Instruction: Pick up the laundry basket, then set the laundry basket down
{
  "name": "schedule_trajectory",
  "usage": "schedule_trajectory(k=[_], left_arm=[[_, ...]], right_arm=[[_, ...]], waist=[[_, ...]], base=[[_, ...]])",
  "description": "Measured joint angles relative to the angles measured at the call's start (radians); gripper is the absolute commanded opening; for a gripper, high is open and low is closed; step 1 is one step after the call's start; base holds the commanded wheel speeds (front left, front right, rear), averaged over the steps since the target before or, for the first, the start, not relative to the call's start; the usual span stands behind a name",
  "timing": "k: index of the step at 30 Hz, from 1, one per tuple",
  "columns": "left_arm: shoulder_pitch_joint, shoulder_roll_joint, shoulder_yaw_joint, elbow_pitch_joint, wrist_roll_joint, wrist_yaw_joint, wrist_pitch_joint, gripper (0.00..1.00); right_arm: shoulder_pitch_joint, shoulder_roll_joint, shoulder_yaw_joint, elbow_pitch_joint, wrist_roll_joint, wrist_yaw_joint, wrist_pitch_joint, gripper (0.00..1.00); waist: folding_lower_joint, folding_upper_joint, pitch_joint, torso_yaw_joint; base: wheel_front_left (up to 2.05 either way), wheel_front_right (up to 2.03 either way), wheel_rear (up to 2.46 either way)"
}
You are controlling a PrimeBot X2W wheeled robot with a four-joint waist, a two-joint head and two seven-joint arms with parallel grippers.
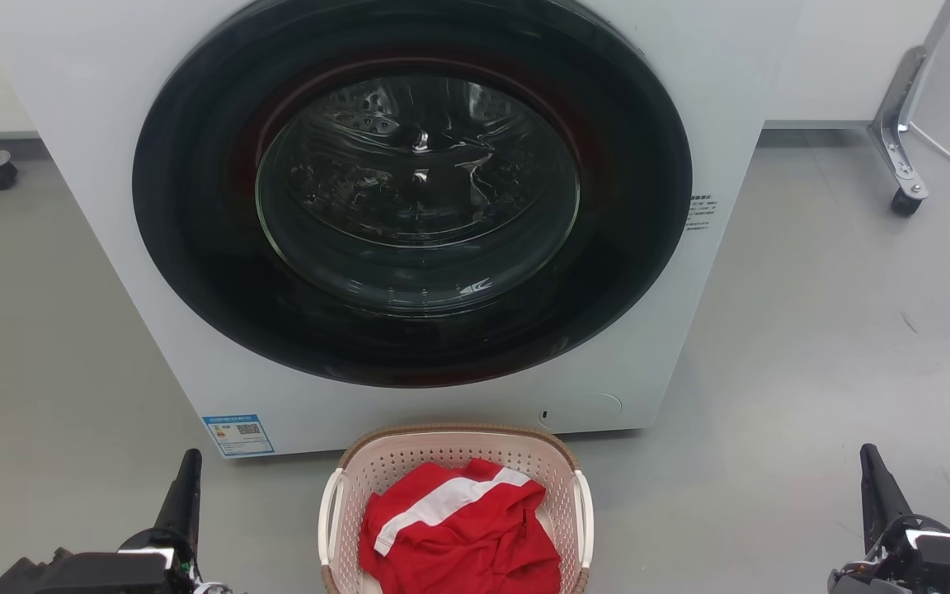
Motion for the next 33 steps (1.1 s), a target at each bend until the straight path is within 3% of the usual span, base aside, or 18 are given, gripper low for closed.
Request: schedule_trajectory(k=[33], left_arm=[[0.0,0.0,0.0,0.0,0.0,0.0,0.0,0.0]], right_arm=[[0.0,0.0,0.0,-0.001,0.0,0.0,0.0,0.0]], waist=[[0.0,0.0,0.0,0.0]], base=[[0.0,0.0,0.0]])
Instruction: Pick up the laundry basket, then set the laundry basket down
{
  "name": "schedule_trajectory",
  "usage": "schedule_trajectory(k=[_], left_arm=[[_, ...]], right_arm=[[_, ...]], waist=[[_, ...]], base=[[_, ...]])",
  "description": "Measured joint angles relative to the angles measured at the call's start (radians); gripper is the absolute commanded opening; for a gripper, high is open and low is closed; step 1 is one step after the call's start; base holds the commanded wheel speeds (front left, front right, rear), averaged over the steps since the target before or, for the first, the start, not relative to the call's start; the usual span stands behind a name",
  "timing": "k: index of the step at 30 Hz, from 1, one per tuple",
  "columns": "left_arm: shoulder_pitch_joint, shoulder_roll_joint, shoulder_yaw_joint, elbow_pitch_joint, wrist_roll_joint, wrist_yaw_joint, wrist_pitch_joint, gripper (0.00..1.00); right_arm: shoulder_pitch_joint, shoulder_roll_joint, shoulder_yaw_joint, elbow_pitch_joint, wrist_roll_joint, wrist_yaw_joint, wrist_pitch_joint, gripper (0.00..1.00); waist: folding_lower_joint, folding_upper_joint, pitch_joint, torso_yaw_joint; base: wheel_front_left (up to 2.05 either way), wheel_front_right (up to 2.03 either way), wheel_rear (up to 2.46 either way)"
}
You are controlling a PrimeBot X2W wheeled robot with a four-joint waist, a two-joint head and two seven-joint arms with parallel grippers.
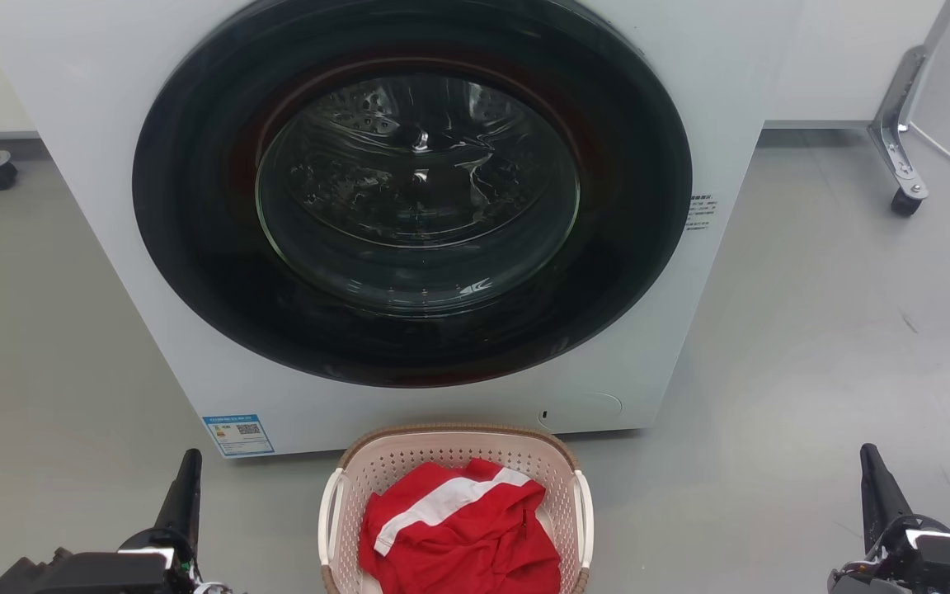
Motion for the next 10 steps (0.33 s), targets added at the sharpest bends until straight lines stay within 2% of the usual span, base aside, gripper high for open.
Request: schedule_trajectory(k=[10], left_arm=[[0.0,0.0,0.0,0.0,0.0,0.0,0.0,0.0]], right_arm=[[0.0,0.0,0.0,0.0,0.0,0.0,0.0,0.0]], waist=[[0.0,0.0,0.0,0.0]], base=[[0.0,0.0,0.0]])
